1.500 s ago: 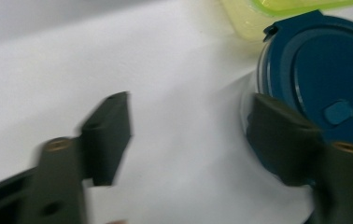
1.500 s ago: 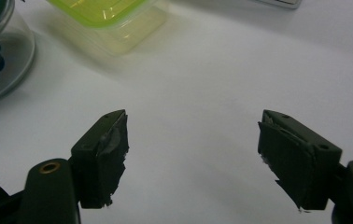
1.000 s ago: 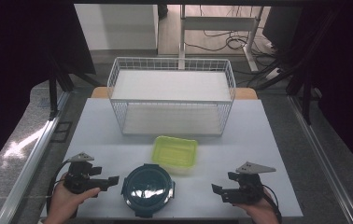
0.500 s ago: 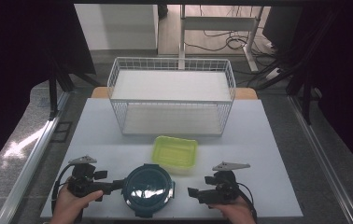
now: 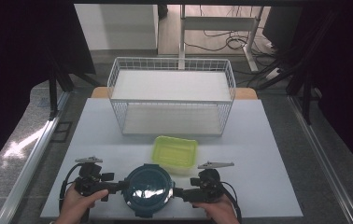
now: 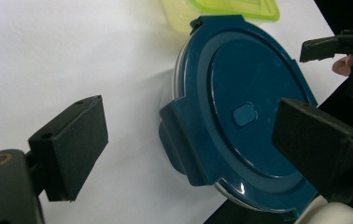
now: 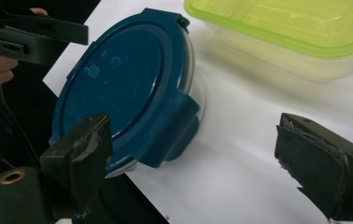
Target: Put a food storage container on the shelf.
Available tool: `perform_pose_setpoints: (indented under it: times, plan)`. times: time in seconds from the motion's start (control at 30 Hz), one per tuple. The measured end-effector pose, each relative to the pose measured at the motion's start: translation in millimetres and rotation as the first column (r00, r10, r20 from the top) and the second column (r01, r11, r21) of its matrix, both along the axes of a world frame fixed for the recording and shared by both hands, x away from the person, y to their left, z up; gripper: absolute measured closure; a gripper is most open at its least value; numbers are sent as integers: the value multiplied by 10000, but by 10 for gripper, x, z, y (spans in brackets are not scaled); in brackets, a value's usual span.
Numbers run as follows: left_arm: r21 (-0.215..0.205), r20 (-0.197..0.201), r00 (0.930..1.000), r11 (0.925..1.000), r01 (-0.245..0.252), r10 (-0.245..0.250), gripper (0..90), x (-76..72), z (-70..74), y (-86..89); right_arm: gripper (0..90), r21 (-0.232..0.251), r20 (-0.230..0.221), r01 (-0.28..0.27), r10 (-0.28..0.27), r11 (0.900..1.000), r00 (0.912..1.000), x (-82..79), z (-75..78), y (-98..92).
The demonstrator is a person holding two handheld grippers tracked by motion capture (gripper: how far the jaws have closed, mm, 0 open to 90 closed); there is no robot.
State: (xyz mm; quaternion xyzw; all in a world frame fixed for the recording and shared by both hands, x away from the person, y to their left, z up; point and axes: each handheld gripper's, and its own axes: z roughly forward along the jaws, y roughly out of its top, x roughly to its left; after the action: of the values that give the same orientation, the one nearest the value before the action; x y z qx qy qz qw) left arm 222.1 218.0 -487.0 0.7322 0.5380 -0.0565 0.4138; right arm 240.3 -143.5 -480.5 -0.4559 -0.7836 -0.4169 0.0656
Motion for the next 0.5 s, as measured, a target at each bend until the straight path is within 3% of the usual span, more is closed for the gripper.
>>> perform_pose_setpoints:
  times: [0.1,0.3,0.5]
  plan:
    - [-146,-279,9996,9999,4,-8,103,17,-54,-8,110,-33,-94,39,-39,10000,9999,9,-33,61]
    - [-243,-434,9990,9996,115,-125,93,26,-89,-41,100,-10,-298,149,-150,9999,9994,18,-74,123]
    - [-534,-752,9969,9984,173,-213,86,35,-144,-63,93,309,-695,222,-201,9993,9974,29,-137,196]
